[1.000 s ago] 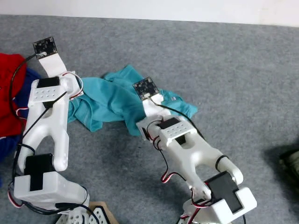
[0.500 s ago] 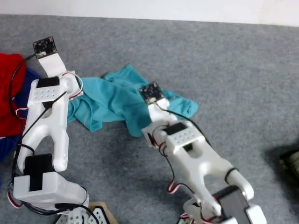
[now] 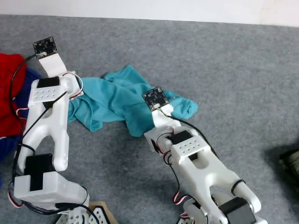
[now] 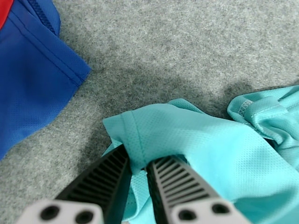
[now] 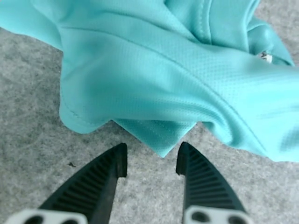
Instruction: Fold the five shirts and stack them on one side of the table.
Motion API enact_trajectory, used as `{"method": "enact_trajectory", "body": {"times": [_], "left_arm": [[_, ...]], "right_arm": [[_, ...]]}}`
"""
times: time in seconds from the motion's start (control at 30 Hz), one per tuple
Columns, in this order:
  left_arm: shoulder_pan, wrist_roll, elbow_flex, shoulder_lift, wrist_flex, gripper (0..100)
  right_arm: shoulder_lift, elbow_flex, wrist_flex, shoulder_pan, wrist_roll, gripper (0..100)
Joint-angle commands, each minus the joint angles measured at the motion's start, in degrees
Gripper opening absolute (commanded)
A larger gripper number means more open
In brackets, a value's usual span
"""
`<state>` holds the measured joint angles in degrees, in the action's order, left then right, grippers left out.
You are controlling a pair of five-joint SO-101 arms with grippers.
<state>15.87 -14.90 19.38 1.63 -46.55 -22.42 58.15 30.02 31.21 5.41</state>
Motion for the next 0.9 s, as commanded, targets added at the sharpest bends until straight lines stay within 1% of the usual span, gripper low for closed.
{"method": "enact_trajectory", "body": {"times": [0.0,0.23,0.37,0.77,0.87], "left_arm": [[-1.0,-0.2,-0.1,-0.3,0.6,1],[-0.9,-0.2,-0.1,-0.3,0.5,1],[-1.0,-0.2,-0.1,-0.3,0.5,1],[-1.0,-0.2,-0.1,-0.3,0.5,1],[-1.0,-0.2,-0.1,-0.3,0.5,1]], "right_arm": [[3.8,-1.3,-1.3,-0.9,0.3,17.9],[8.1,-5.6,1.1,-1.6,0.3,17.8],[8.4,-6.1,-0.2,-3.1,0.3,17.7],[8.5,-6.3,-1.5,-3.0,0.5,17.6],[9.6,-6.3,-3.3,-3.0,0.7,13.8]]}}
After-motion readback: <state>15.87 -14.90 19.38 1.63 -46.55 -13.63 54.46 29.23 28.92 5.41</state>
